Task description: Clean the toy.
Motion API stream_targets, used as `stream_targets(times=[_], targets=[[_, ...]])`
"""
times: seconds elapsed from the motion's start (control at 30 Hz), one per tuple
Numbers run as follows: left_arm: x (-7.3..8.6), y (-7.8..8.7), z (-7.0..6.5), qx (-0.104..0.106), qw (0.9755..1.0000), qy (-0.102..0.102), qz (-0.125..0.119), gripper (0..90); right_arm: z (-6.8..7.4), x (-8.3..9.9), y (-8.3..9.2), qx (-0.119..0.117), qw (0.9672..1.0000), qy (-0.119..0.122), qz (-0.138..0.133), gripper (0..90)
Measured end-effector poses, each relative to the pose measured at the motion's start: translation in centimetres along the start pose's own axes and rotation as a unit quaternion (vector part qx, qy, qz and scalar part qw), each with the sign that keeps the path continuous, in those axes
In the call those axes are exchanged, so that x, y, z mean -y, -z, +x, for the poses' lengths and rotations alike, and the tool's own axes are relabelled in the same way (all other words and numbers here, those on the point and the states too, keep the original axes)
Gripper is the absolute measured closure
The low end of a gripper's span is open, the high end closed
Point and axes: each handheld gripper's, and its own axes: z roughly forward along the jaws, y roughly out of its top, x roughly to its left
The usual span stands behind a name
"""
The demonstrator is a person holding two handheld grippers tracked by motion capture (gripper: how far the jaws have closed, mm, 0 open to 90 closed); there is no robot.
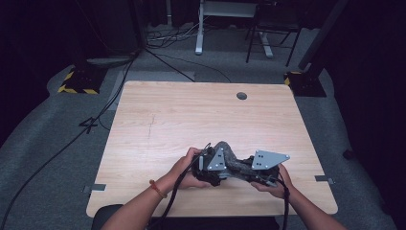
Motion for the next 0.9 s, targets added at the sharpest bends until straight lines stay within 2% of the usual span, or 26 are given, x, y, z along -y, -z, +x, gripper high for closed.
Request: stream_targets(times=[0.07,0.13,0.17,0.23,0.3,0.4,0.47,0.53,0.6,0.73,0.8,0.83,0.9], targets=[[0.0,0.2,0.0,-0.001,1.0000,-0.002,-0.004,33.2,-1.0,0.9,-0.2,0.007,0.9996,-0.022,0.016,77.2],[0.0,0.7,0.1,0.003,0.9998,0.004,-0.017,33.3,-2.0,2.0,-0.4,0.025,0.9983,-0.035,0.039,77.2],[-0.2,1.1,0.2,0.000,0.9997,0.002,-0.025,33.3,-2.4,2.5,-0.4,0.020,0.9974,-0.052,0.046,77.2],[-0.2,1.5,0.3,-0.001,0.9992,0.008,-0.038,33.3,-2.8,3.3,-0.5,0.006,0.9963,-0.069,0.052,77.2],[-0.2,1.7,0.4,0.005,0.9987,0.012,-0.050,33.3,-2.9,3.6,-0.6,-0.013,0.9955,-0.083,0.043,77.2],[-0.2,1.5,0.3,0.004,0.9989,0.008,-0.045,33.2,-2.4,3.1,-0.5,-0.042,0.9951,-0.088,0.013,77.2],[0.0,1.6,0.5,0.013,0.9987,0.008,-0.049,33.1,-1.9,2.7,-0.4,-0.049,0.9953,-0.083,0.004,77.3],[0.0,1.7,0.5,0.016,0.9984,0.011,-0.053,33.1,-1.9,2.7,-0.4,-0.055,0.9944,-0.090,-0.004,77.4],[-0.1,1.8,0.4,0.010,0.9989,0.004,-0.047,33.1,-2.2,2.8,-0.1,-0.068,0.9931,-0.094,-0.016,77.5],[0.0,1.6,0.5,0.004,0.9993,0.006,-0.037,33.1,-2.2,2.7,0.3,-0.068,0.9927,-0.094,-0.031,77.6],[0.0,1.5,0.5,0.001,0.9995,0.005,-0.031,33.1,-2.2,2.5,0.7,-0.074,0.9914,-0.097,-0.048,77.7],[0.1,1.1,0.3,-0.009,0.9999,-0.006,-0.011,33.1,-2.2,2.4,0.9,-0.083,0.9904,-0.095,-0.056,77.7],[0.0,0.8,0.1,-0.006,0.9999,-0.009,-0.005,33.2,-2.0,2.0,0.9,-0.093,0.9900,-0.086,-0.062,77.7]])
